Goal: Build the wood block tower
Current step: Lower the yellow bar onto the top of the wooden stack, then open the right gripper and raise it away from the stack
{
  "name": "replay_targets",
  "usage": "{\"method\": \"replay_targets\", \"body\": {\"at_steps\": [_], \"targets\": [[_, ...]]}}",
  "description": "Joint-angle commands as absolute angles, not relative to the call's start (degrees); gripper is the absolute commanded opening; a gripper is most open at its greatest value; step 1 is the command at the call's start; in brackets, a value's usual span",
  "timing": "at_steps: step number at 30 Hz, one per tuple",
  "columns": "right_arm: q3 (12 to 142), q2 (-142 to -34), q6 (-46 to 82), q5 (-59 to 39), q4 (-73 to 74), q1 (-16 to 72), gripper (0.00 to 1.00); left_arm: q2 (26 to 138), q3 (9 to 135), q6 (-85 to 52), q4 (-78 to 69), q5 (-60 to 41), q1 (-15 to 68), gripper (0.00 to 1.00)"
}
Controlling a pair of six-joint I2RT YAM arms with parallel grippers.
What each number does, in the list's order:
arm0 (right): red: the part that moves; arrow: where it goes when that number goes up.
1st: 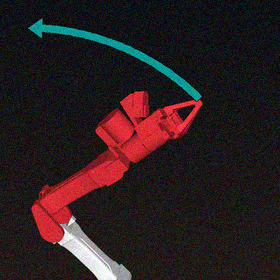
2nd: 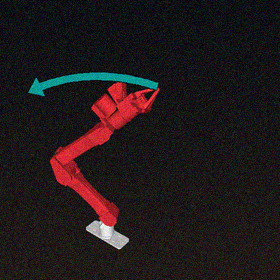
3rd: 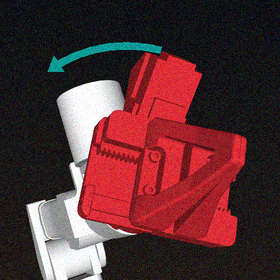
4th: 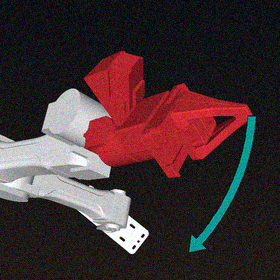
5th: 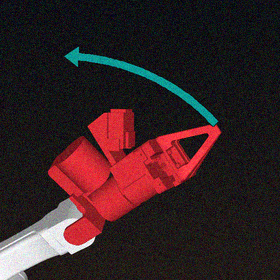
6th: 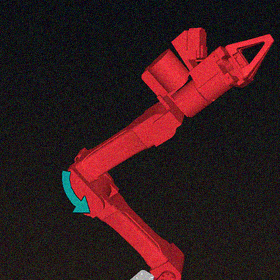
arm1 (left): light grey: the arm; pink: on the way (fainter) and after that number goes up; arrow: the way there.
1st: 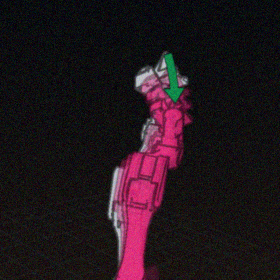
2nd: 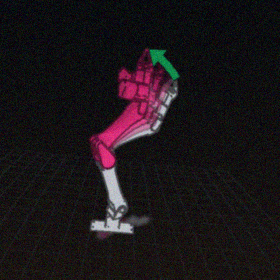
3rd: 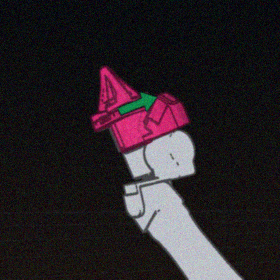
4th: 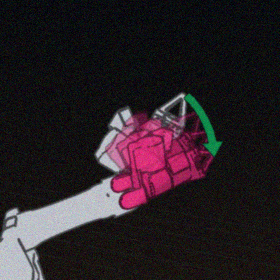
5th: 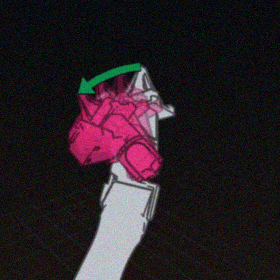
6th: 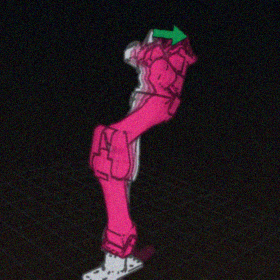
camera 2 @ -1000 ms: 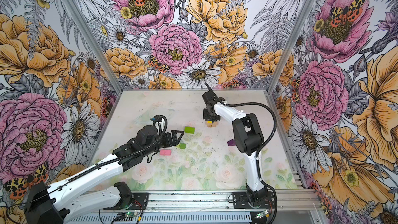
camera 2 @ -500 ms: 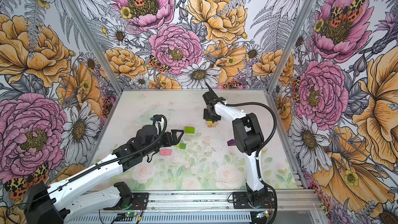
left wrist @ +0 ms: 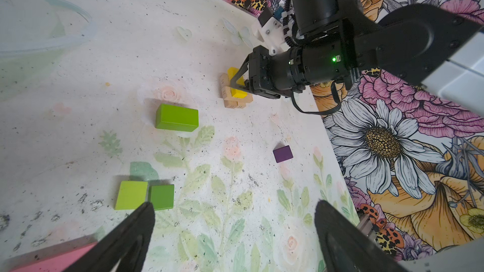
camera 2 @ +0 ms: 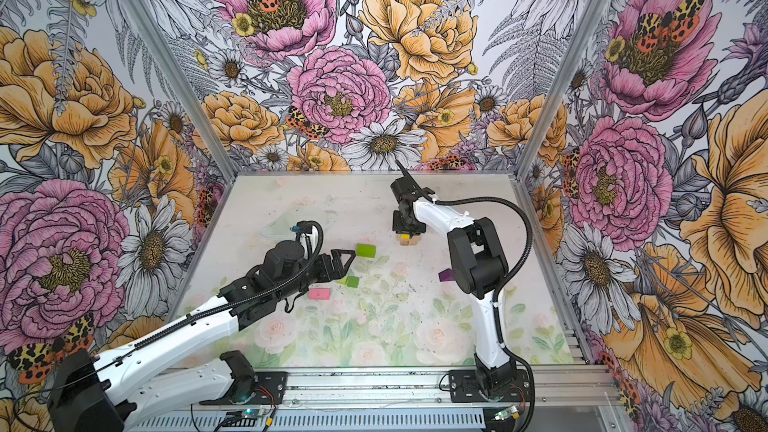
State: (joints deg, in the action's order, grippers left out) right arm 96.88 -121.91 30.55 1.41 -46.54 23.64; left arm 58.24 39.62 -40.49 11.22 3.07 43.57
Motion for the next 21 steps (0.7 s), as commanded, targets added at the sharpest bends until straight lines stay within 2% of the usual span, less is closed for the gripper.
{"method": "replay_targets", "body": {"at_steps": [1, 3, 6, 13, 21], "targets": [[98.7, -123.0, 30.9, 0.6, -47.1, 23.3, 0.35, 57.7, 38.5, -40.0, 10.2, 2.1, 42.9, 0.97], [98.8, -122.9, 31.0, 0.2, -47.0, 23.2, 0.37, 57.6, 38.4, -40.0, 10.1, 2.2, 42.9, 0.96], [98.6, -122.4, 30.7, 0.0, -47.0, 23.2, 0.46, 57.4, 38.4, -40.0, 10.2, 2.2, 42.8, 0.96], [98.7, -121.4, 30.4, 0.5, -47.5, 23.1, 0.6, 56.6, 38.2, -40.1, 10.4, 1.8, 42.7, 0.96], [98.1, -117.8, 29.7, 1.2, -48.7, 23.0, 0.61, 53.7, 38.1, -39.9, 12.3, 3.0, 42.8, 0.97]]}}
